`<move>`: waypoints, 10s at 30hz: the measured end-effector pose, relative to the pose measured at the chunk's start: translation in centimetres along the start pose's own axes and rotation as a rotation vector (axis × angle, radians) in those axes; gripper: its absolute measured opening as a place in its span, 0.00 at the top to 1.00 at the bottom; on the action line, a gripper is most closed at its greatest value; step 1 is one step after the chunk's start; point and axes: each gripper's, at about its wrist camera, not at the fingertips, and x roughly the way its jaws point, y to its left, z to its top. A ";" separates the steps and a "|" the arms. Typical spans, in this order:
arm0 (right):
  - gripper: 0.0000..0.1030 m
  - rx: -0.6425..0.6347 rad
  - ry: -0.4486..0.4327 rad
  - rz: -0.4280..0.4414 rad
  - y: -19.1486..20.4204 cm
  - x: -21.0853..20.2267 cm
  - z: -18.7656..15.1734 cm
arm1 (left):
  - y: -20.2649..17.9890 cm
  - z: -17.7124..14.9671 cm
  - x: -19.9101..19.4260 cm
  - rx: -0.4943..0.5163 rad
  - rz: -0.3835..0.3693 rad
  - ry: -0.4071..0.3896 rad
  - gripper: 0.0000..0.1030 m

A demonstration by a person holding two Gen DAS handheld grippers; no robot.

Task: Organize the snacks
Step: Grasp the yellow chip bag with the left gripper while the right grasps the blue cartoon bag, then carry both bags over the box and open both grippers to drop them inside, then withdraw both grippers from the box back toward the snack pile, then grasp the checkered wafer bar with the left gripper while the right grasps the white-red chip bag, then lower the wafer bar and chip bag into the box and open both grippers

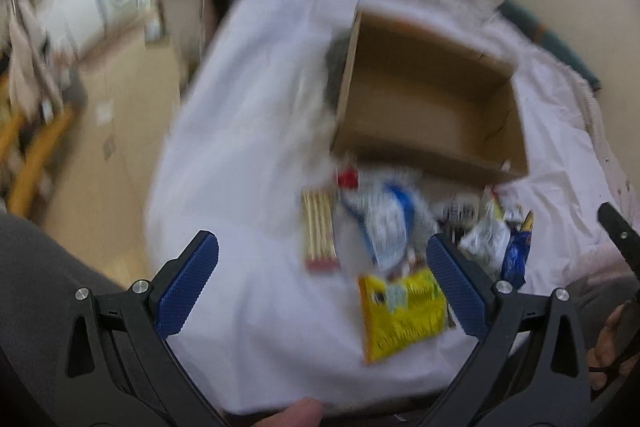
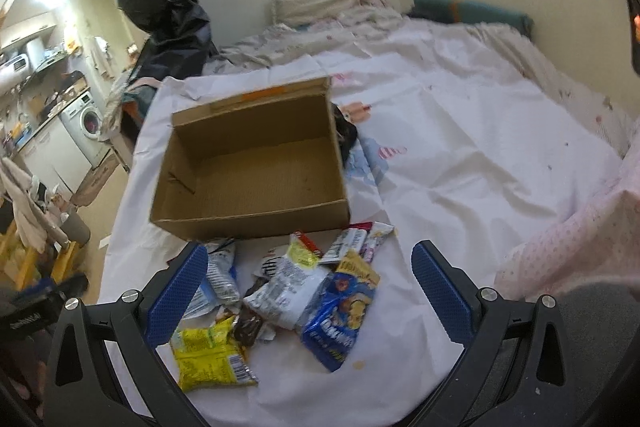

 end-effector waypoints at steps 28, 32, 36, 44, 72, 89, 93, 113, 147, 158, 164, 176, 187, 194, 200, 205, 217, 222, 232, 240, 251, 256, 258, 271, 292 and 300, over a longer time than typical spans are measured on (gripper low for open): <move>0.19 0.500 0.600 0.114 -7.0 13.5 -4.6 | -10.5 -8.0 12.9 0.035 0.092 0.395 0.23; 0.37 0.493 0.628 0.135 -6.7 14.1 -5.3 | -10.2 -7.4 12.7 0.028 0.065 0.393 0.34; 0.53 0.485 0.626 0.153 -6.8 14.0 -5.5 | -9.5 -6.8 12.7 0.013 0.053 0.390 0.35; 0.79 0.445 0.530 0.176 -6.6 11.6 -4.3 | -8.6 -5.2 9.6 0.020 -0.003 0.363 0.40; 0.85 0.244 0.193 0.385 -0.5 10.1 10.8 | -8.6 14.6 4.3 0.206 -0.096 0.073 0.41; 0.85 0.069 0.302 0.230 1.0 19.4 8.9 | -9.4 14.6 12.9 0.268 -0.074 0.101 0.41; 0.85 0.042 0.333 0.169 1.1 20.8 8.3 | -9.4 14.6 13.4 0.275 -0.052 0.092 0.41; 0.66 0.122 0.329 0.220 0.7 20.9 8.7 | -9.6 14.7 12.9 0.272 -0.064 0.065 0.17; 0.13 0.016 0.136 0.197 0.6 11.5 8.1 | -5.1 11.4 3.1 0.237 -0.018 -0.192 0.17; 0.13 0.027 0.194 0.157 -0.4 8.1 3.8 | -1.6 8.2 1.0 0.189 -0.011 -0.156 0.17; 0.13 0.082 0.254 0.165 -1.2 7.6 1.6 | 1.6 7.4 1.4 0.075 0.001 -0.098 0.17; 0.13 0.141 0.330 0.146 -1.1 9.4 0.2 | 4.0 4.6 11.3 -0.109 0.032 0.317 0.26; 0.13 0.180 0.344 0.129 -2.0 9.9 0.1 | 0.6 3.2 16.0 0.034 0.120 0.414 0.60; 0.13 0.278 0.369 0.131 -3.8 10.5 0.0 | 0.8 3.6 14.2 0.020 0.077 0.400 0.78; 0.13 0.372 0.460 0.174 -4.6 12.1 -1.3 | 1.8 5.0 9.5 -0.020 0.019 0.297 0.78; 0.12 0.435 0.537 0.164 -4.7 14.4 -2.7 | 1.8 5.0 7.0 -0.034 -0.021 0.246 0.78; 0.13 0.417 0.645 0.159 -2.0 18.4 -4.6 | 1.2 5.6 7.3 -0.028 -0.074 0.236 0.78; 0.34 0.370 0.642 0.170 -1.0 17.2 -4.4 | 1.2 5.8 7.4 -0.031 -0.082 0.247 0.78; 0.38 0.320 0.619 0.338 1.4 12.9 -3.4 | 1.5 5.6 7.6 -0.043 -0.063 0.242 0.78; 0.38 0.246 0.520 0.465 2.4 10.7 -0.3 | 0.4 6.4 6.4 -0.001 -0.096 0.213 0.78; 0.38 0.124 0.376 0.456 2.5 11.4 7.6 | -4.0 13.3 2.8 0.116 -0.133 0.050 0.78; 0.36 0.089 0.324 0.425 2.2 13.1 10.5 | -6.0 16.2 3.4 0.160 -0.147 0.008 0.78; 0.36 0.062 0.311 0.395 2.1 14.0 11.0 | -6.7 16.8 4.0 0.184 -0.141 -0.011 0.78; 0.36 0.001 0.333 0.241 1.8 18.6 9.7 | -8.4 16.5 10.4 0.175 -0.131 0.047 0.78; 0.36 -0.171 0.394 0.114 4.0 20.4 7.5 | -9.3 14.9 11.6 0.244 -0.097 0.049 0.76; 0.35 -0.165 0.395 0.137 4.4 20.5 7.7 | -9.2 14.7 11.4 0.244 -0.091 0.043 0.75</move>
